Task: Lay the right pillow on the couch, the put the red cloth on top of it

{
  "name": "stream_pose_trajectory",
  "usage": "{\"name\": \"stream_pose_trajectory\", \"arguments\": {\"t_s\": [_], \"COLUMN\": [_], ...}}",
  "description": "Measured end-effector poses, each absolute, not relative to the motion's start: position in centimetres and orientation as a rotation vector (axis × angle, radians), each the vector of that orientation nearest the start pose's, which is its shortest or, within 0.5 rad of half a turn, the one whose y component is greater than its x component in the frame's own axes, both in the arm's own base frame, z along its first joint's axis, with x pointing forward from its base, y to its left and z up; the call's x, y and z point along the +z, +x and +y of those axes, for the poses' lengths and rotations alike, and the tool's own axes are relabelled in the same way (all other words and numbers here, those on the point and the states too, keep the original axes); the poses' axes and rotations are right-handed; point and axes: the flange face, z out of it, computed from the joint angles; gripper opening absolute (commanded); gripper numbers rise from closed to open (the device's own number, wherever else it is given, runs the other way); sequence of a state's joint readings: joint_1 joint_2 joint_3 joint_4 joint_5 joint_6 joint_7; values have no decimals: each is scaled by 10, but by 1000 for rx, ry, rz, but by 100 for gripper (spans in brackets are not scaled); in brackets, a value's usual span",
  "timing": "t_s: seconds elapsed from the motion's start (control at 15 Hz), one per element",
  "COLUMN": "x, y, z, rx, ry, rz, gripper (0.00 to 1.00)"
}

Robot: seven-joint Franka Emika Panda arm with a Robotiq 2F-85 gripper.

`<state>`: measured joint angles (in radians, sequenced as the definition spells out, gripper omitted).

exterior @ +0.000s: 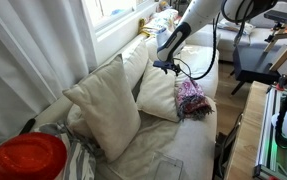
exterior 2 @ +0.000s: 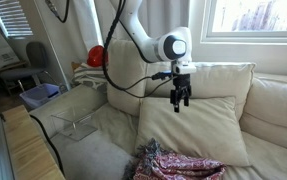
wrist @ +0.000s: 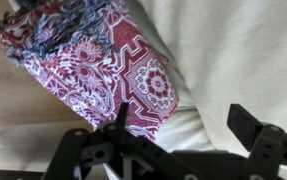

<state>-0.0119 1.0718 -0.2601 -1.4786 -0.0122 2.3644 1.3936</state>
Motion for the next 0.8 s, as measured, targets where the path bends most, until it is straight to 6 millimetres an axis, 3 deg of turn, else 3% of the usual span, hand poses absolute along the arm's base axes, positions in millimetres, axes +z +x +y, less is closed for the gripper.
{"name": "stream_pose_trajectory", "arguments": {"t_s": [0.2, 0.33, 0.6, 0.8], "x": [-3, -30, -82, -105], "y": [626, 606, 573, 565], "z": [-212, -236, -259, -268], "rx": [207, 350, 629, 665], "ry": [-2631, -2725, -2863, -2890], "rz": [2291, 2199, 2003, 1947], "gripper": [100, 100, 100, 100]}}
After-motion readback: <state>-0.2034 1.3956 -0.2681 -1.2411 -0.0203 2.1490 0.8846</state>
